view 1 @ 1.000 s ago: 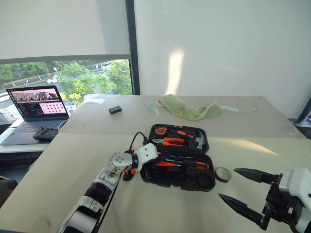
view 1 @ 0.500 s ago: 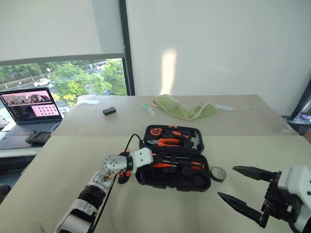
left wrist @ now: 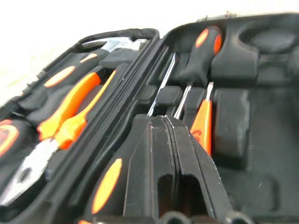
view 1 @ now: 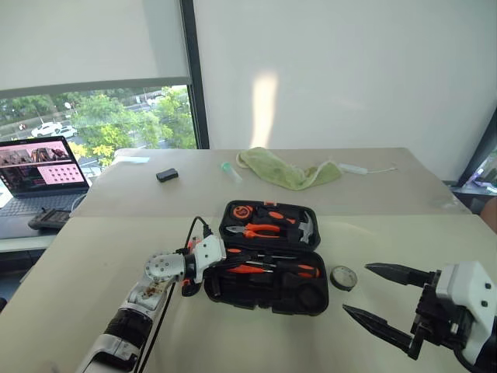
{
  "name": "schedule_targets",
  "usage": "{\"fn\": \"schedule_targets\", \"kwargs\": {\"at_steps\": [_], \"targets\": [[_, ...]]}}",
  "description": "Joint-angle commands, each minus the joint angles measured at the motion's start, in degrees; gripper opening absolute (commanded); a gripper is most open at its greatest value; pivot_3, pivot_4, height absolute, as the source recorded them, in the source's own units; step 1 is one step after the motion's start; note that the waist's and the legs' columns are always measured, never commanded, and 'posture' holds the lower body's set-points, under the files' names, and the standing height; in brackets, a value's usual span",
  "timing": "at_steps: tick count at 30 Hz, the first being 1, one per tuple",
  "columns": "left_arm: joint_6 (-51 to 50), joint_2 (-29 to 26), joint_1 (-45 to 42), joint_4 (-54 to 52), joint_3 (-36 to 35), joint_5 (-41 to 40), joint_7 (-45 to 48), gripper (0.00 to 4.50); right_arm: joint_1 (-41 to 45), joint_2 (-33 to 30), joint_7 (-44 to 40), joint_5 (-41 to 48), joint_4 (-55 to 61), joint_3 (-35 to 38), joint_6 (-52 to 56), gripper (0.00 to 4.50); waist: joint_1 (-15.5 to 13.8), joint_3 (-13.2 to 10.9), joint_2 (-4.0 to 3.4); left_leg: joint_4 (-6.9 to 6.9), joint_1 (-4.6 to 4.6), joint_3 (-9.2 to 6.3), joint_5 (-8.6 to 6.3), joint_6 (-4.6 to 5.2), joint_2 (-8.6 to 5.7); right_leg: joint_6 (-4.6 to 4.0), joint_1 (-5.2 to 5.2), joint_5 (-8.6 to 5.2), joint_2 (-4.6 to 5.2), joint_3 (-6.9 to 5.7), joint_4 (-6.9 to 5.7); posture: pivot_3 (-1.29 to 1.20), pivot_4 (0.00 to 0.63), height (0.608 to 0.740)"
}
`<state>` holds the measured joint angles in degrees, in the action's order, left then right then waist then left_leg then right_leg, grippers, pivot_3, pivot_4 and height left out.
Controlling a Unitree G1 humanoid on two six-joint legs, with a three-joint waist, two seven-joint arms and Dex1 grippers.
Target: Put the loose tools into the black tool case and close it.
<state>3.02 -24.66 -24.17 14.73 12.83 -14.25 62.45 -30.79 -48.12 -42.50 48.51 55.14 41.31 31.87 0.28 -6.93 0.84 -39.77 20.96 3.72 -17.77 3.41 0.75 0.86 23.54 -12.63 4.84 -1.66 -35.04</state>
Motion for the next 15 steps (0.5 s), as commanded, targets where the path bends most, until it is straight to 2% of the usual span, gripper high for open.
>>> {"fn": "schedule_targets", "kwargs": {"at_steps": [1,4,8,15], "targets": [[-18.71,-0.93,-1.62,-7.94,-3.61,-9.48,-0.34,0.04,0.77,-0.71,-0.37,-0.03,0.12,0.48,-0.14,4.50,-0.45,-0.03,0.05,-0.09,0.21,0.01,-0.01,0.02,-0.04,0.07,0.20,0.04,-0.01,0.01,-0.01,0.00,0.150,0.740],[-30.04,-2.13,-4.57,-11.27,-6.25,-14.81,-1.07,0.04,0.95,-0.84,-0.53,0.15,0.00,0.64,-0.07,4.50,-1.02,-0.11,0.13,-0.25,0.62,0.04,-0.01,0.05,-0.19,0.20,0.61,0.12,0.02,-0.05,-0.03,0.00,0.150,0.740],[-37.42,-4.88,-5.72,-14.04,-5.63,-16.69,1.00,0.04,1.10,-0.82,-0.72,-0.13,-0.13,0.20,-0.13,4.50,-1.34,-0.18,0.19,-0.43,0.82,-0.09,-0.04,0.10,-0.24,0.21,0.61,0.12,0.03,-0.39,0.00,0.00,0.150,0.740],[-34.05,-5.23,-4.35,-13.69,-1.31,-10.85,0.92,0.04,1.67,-0.62,-0.49,-0.51,-0.14,-0.68,-0.13,4.50,-1.44,-0.31,0.23,-0.43,0.79,-0.09,-0.05,0.13,-0.39,0.21,0.59,0.11,0.09,-0.38,-0.04,0.00,0.150,0.740]]}}
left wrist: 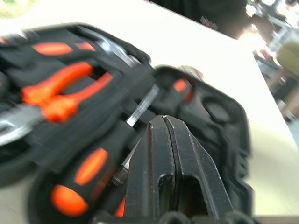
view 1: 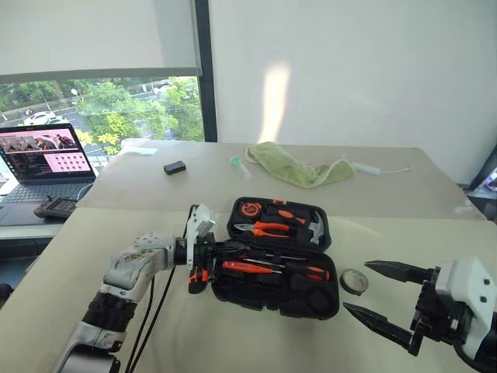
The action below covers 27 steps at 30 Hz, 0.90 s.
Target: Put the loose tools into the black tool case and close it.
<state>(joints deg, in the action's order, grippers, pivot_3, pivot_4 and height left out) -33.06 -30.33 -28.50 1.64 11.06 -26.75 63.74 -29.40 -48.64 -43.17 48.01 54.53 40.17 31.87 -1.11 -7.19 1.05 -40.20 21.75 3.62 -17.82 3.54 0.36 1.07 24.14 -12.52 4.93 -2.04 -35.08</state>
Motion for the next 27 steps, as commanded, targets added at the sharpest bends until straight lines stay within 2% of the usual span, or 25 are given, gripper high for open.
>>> {"fn": "schedule_targets", "kwargs": {"at_steps": [1,7,14,17,27], "targets": [[2.85,0.82,0.41,-0.38,1.01,2.56,-0.77,0.04,0.19,-0.02,0.19,-0.08,0.52,0.48,-0.12,4.50,-0.09,-0.08,0.04,0.00,0.00,0.00,0.00,0.00,-0.01,0.00,0.00,0.00,0.01,0.00,-0.01,0.00,0.150,0.740],[6.70,1.96,1.97,3.29,4.26,9.44,-3.76,0.04,-0.64,0.29,0.18,0.00,0.94,1.30,-0.09,4.50,-0.35,-0.09,0.04,-0.02,-0.01,-0.02,0.00,0.01,-0.02,-0.01,-0.02,0.01,0.04,0.01,-0.04,0.00,0.150,0.740],[10.14,1.39,3.19,7.61,7.63,15.74,-4.71,0.04,-1.52,0.41,0.14,0.12,1.34,1.91,-0.13,4.50,-0.74,-0.08,0.01,-0.02,-0.45,-0.03,-0.03,0.12,-0.08,0.00,-0.43,0.01,0.26,0.03,-0.04,0.00,0.150,0.740],[12.23,1.17,3.73,9.14,8.33,17.58,-4.81,0.04,-1.78,0.40,-0.02,0.17,1.29,2.15,-0.16,4.50,-0.80,0.03,-0.17,0.00,-0.85,-0.06,-0.05,0.14,0.00,-0.14,-0.91,-0.10,0.34,0.00,0.07,0.00,0.150,0.740],[15.59,1.36,2.87,12.69,11.15,22.45,-4.58,0.04,-1.08,-0.44,-0.29,0.23,0.59,1.77,0.04,4.50,-0.99,0.25,-0.52,0.08,-1.28,-0.03,-0.03,0.11,0.09,-0.18,-1.18,-0.12,0.43,0.12,0.00,0.00,0.150,0.740]]}}
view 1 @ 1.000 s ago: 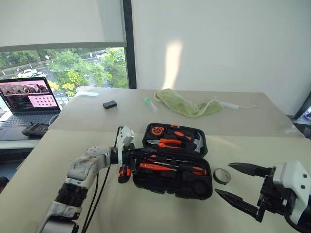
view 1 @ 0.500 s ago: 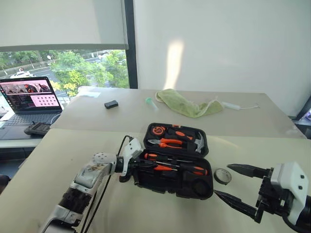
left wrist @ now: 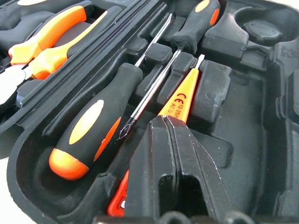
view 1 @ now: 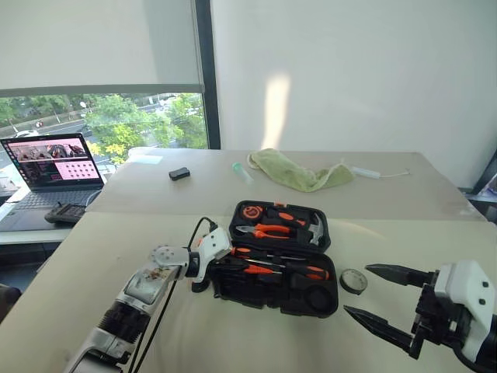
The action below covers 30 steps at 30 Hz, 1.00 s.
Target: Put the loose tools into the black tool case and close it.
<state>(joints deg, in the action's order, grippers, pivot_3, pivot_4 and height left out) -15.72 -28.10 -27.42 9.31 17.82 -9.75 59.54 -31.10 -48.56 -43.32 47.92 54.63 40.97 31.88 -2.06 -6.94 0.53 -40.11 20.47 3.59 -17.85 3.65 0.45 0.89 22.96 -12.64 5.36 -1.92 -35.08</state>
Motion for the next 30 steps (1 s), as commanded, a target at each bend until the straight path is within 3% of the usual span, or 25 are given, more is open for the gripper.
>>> {"fn": "schedule_targets", "kwargs": {"at_steps": [1,8,19,21,24,27,30], "targets": [[-2.58,-0.82,1.40,4.99,4.54,5.71,-0.41,0.04,0.73,-0.61,-0.23,0.30,0.41,0.86,0.06,4.50,-0.06,0.00,0.00,0.03,-0.07,0.00,0.00,0.00,0.00,-0.01,-0.06,-0.02,-0.02,0.00,0.01,0.00,0.150,0.740],[-2.71,-2.89,-0.52,4.45,4.96,8.80,-1.20,0.04,1.47,-0.65,-0.13,0.00,0.50,-0.25,0.17,4.50,0.03,-0.01,0.05,0.08,-0.17,0.00,0.00,-0.01,0.02,0.08,-0.19,-0.12,0.02,0.00,0.07,0.00,0.150,0.740],[-1.93,-6.17,2.87,-1.12,-2.26,5.24,-1.10,0.04,1.85,-0.38,-0.31,-0.76,0.08,-1.44,-0.27,4.50,1.60,-0.05,0.10,0.39,-0.07,0.12,-0.05,-0.11,0.23,0.01,0.15,-0.08,-0.10,0.48,0.04,0.00,0.150,0.740],[-1.14,-2.35,3.23,-3.38,-8.81,-2.50,-1.84,0.04,2.41,-0.59,-0.26,-0.79,-0.05,-2.04,-0.29,4.50,1.65,-0.08,0.08,0.39,-0.07,0.13,-0.06,-0.13,0.25,-0.01,0.17,-0.09,-0.10,0.48,0.03,0.00,0.150,0.740],[-10.73,1.49,1.94,-7.77,-17.80,-14.02,-4.66,0.04,2.93,-0.74,-0.34,-0.49,-0.02,-2.32,-0.19,4.50,1.36,-0.64,0.36,0.35,0.13,0.14,-0.01,-0.20,0.26,0.02,0.37,-0.06,-0.07,0.48,-0.01,0.00,0.150,0.740],[-20.44,1.87,0.32,-10.64,-24.47,-20.75,-9.65,0.04,3.79,-0.88,-0.64,-0.02,-0.34,-2.81,-0.16,4.50,1.08,-0.93,0.86,0.06,1.16,-0.01,0.19,-0.35,0.27,0.00,1.27,0.16,-0.18,0.32,-0.14,0.00,0.150,0.740],[-28.02,0.68,-0.27,-12.10,-29.57,-24.69,-14.72,0.04,4.85,-1.09,-0.98,-0.62,-1.13,-4.16,-0.48,4.50,1.12,-0.93,0.86,-0.12,1.37,-0.07,0.19,-0.35,0.20,0.06,1.31,0.21,-0.37,0.08,-0.14,0.00,0.150,0.740]]}}
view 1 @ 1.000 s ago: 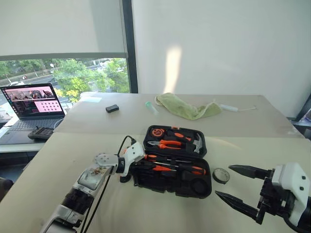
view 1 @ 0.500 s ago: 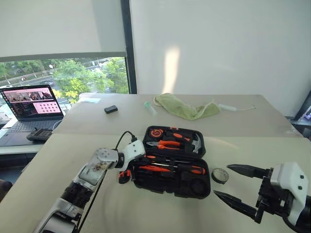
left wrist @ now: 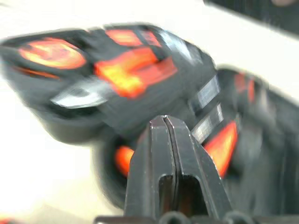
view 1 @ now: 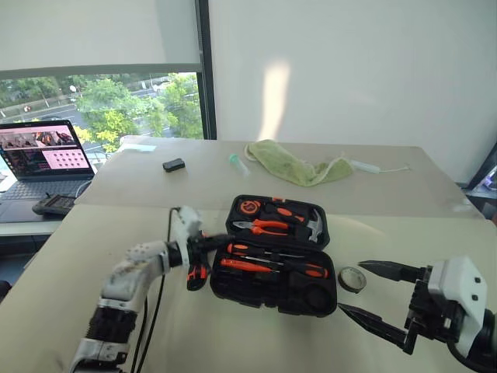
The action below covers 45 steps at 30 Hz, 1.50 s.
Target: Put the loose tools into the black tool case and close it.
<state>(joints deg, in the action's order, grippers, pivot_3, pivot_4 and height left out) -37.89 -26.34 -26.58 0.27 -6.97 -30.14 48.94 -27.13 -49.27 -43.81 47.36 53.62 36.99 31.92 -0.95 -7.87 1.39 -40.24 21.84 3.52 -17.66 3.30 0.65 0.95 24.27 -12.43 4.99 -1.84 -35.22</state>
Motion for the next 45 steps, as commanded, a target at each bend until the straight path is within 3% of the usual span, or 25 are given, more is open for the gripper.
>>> {"fn": "schedule_targets", "kwargs": {"at_steps": [1,2,7,8,10,16,23,29,35,42,45], "targets": [[-7.47,-1.38,-1.10,-3.44,-5.89,-4.89,-5.74,0.55,1.33,-0.49,-0.60,-0.21,-0.45,-0.62,-0.62,4.50,0.00,0.00,0.00,0.01,0.03,0.00,0.00,0.00,-0.04,0.02,-0.01,-0.01,0.01,-0.07,0.07,0.00,0.150,0.740],[-9.25,-1.69,-0.77,-4.11,-6.79,-5.64,-6.88,0.71,1.80,-0.55,-0.64,-0.23,-0.70,-1.05,-0.71,4.50,0.01,0.00,0.00,0.01,0.03,0.01,0.00,0.00,-0.09,0.07,-0.02,-0.03,0.05,-0.22,0.09,0.00,0.150,0.740],[-19.26,-3.93,4.92,-12.27,-6.63,-7.21,-12.81,2.36,4.34,-0.80,-1.25,-1.17,-2.34,-3.84,-1.03,4.50,0.11,-0.01,0.02,0.00,0.09,0.00,-0.03,0.04,-0.35,0.25,-0.06,-0.06,0.26,-0.31,0.18,0.00,0.150,0.740],[-20.82,-4.11,6.10,-14.20,-6.22,-7.09,-14.38,2.92,4.67,-0.78,-1.43,-1.40,-2.58,-4.20,-1.05,4.50,0.11,-0.02,0.02,0.00,0.08,0.00,-0.02,0.03,-0.36,0.26,-0.06,-0.06,0.29,-0.30,0.19,0.00,0.150,0.740],[-22.53,-4.20,7.88,-17.31,-5.20,-5.50,-17.69,3.56,5.18,-0.71,-1.69,-1.70,-2.90,-4.61,-1.04,4.50,-0.01,-0.03,0.04,0.00,0.09,0.00,-0.01,0.00,-0.39,0.27,-0.07,-0.05,0.33,-0.29,0.20,0.00,0.150,0.740],[-31.19,-6.27,10.11,-24.35,2.12,2.75,-30.05,3.56,5.79,-0.75,-2.68,-1.86,-3.24,-4.66,-0.82,4.50,-0.76,-0.04,0.05,-0.01,0.07,-0.15,0.00,-0.01,-0.45,0.24,-0.11,-0.03,0.41,-0.26,0.11,0.00,0.150,0.740],[-36.03,-2.08,9.05,-24.18,6.98,2.93,-32.91,3.56,5.69,-1.21,-3.38,-1.72,-3.28,-3.32,-0.35,4.50,-1.25,0.00,-0.01,0.00,-0.15,-0.20,-0.05,0.10,-0.44,0.14,-0.23,0.02,0.40,-0.10,0.00,0.00,0.150,0.740],[-41.63,5.39,5.59,-25.08,1.38,-2.06,-32.44,3.56,4.74,-1.05,-3.55,-1.87,-2.59,-2.43,-0.19,4.50,-1.64,0.01,-0.03,-0.04,-0.09,-0.21,0.01,0.22,-0.56,0.15,-0.27,0.03,0.47,-0.12,0.01,0.00,0.150,0.740],[-39.89,0.65,5.86,-23.06,6.72,1.93,-31.81,3.56,4.81,-0.68,-2.96,-2.32,-2.65,-3.10,-0.64,4.50,-1.37,0.01,-0.03,-0.07,-0.08,-0.21,0.05,0.18,-0.70,0.22,-0.25,0.07,0.43,-0.24,0.00,0.00,0.150,0.740],[-28.67,-4.52,9.87,-19.00,9.73,6.07,-28.16,1.64,5.19,-0.54,-2.71,-2.95,-2.91,-3.55,-0.80,4.50,-1.30,0.03,-0.06,-0.06,-0.29,-0.19,0.05,0.27,-0.68,0.19,-0.32,0.08,0.49,-0.22,-0.10,0.00,0.150,0.740],[-18.67,-3.36,10.51,-17.39,5.26,4.21,-24.02,1.63,5.18,-0.43,-2.59,-2.97,-2.78,-3.25,-0.66,4.50,-1.11,0.08,-0.15,-0.03,-0.39,-0.15,0.06,0.25,-0.58,0.06,-0.34,0.05,0.68,0.07,-0.12,0.00,0.150,0.740]]}}
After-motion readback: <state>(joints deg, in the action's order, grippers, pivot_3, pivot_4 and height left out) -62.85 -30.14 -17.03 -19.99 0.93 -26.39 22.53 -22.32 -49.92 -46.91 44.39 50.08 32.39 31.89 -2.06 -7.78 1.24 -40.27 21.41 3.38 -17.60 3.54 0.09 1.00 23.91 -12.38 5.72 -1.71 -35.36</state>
